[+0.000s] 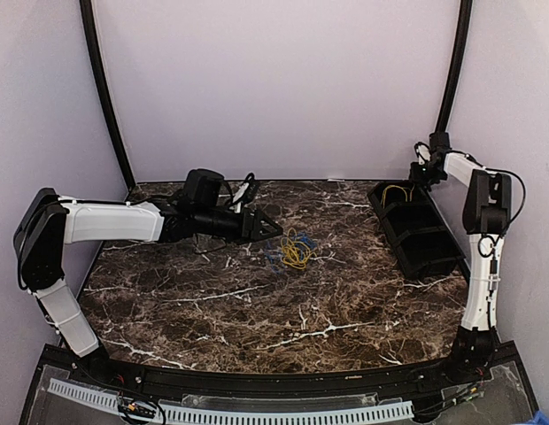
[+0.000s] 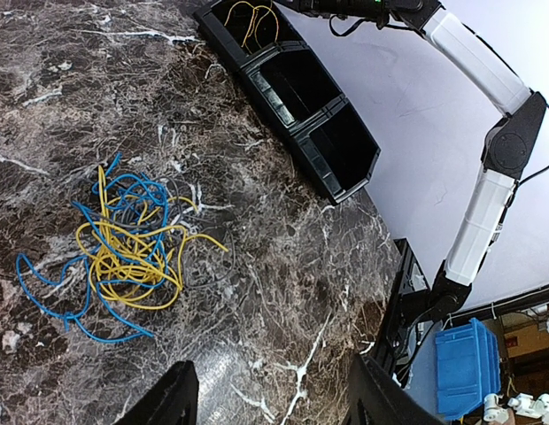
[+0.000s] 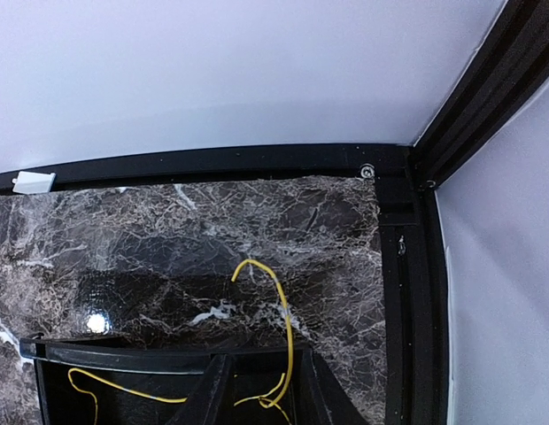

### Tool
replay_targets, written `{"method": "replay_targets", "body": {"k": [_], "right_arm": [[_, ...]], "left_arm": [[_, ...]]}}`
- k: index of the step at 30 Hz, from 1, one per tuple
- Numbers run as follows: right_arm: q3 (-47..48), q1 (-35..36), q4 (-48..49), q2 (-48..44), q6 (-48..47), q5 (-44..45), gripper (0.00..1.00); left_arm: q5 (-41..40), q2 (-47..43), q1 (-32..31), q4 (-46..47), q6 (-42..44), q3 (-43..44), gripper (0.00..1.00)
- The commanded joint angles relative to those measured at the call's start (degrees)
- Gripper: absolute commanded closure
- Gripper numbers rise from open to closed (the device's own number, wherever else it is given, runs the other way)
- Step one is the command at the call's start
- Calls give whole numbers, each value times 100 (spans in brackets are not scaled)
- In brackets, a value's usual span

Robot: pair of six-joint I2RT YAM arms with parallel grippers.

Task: Untangle the cables

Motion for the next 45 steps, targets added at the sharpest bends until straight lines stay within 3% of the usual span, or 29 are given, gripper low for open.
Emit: {"method": "replay_targets", "body": {"k": [1,6,13,26,38,39,42,45], "right_arm": [[218,-27,27,154,-9,-136,73],[267,-27,-18,224,-13,-199,78],[155,-27,14,115,-42,-193,100],[-1282,-27,439,-1390,-254,-916,100],[-2408,-27,482,-1894,-622,-1140,100],[-2366,-27,501,-1872,-632,-1063,100],[-1926,-34,397,-1571,-473,-756,77],[-1256,-36,156,-1110,-227,-719,71]], "left_arm": [[81,-4,-24,83,-14,58,39],[83,-4,-29,99,-23,55,39],[81,1,-29,96,-15,52,39],[158,80,-29,228,-58,38,39],[287,200,-47,412,-146,-16,39],[295,204,-47,414,-146,-15,39],[315,238,-54,433,-177,-15,39],[305,246,-55,430,-193,-11,39]]}}
